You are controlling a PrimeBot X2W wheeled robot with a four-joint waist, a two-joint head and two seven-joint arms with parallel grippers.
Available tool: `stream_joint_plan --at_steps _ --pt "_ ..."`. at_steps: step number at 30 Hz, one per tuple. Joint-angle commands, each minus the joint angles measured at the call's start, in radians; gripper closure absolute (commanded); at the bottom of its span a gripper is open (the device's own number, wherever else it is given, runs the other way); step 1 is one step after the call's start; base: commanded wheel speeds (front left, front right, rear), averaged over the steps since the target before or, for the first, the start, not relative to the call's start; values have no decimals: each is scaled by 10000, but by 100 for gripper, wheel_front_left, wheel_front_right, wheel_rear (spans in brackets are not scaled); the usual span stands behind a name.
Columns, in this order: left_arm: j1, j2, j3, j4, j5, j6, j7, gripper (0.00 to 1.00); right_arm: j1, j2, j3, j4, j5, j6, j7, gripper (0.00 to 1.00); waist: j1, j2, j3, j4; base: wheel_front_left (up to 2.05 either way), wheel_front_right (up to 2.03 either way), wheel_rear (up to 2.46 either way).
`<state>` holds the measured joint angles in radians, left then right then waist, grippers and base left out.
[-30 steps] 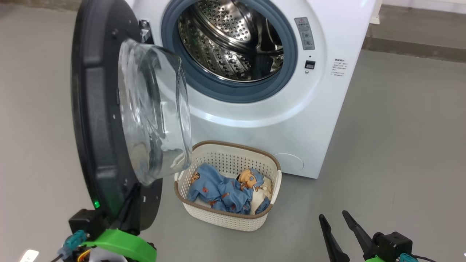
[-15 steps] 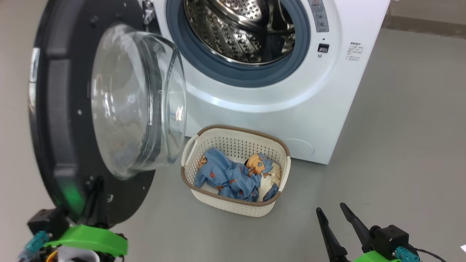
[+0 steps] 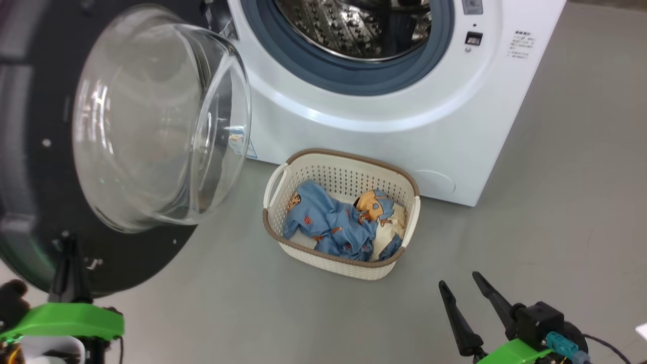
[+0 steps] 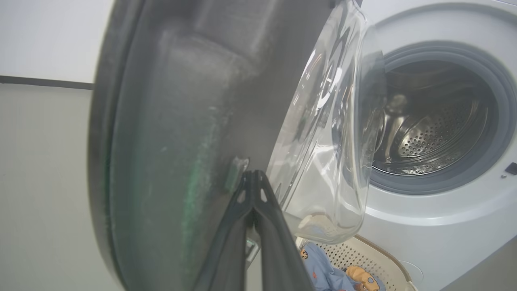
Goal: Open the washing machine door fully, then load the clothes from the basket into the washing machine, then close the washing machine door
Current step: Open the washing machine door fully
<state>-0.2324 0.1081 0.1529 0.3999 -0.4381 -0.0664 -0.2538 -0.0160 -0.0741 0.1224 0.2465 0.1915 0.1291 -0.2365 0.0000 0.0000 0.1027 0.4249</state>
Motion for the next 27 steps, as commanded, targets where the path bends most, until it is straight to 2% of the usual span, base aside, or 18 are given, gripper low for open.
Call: stream_joint_plan --at_steps 1,11,19,27 --pt "-484 523 601 -176 12 53 -80 100 -366 -83 306 -302 -112 16 22 0 0 0 182 68 0 0 0" --pt "-1357 818 1478 316 269 -134 -80 100 -508 -584 284 -1036 -303 16 655 0 0 0 1174 143 0 0 0" --pt "-2689 1643 2323 1621 151 -425 -80 100 -555 -1034 -23 -1928 -583 16 1254 0 0 0 2108 158 0 0 0" --pt "-3681 2155 2687 2845 264 -570 -80 100 -489 -1276 -268 -2614 -704 16 1688 0 0 0 2741 223 0 0 0"
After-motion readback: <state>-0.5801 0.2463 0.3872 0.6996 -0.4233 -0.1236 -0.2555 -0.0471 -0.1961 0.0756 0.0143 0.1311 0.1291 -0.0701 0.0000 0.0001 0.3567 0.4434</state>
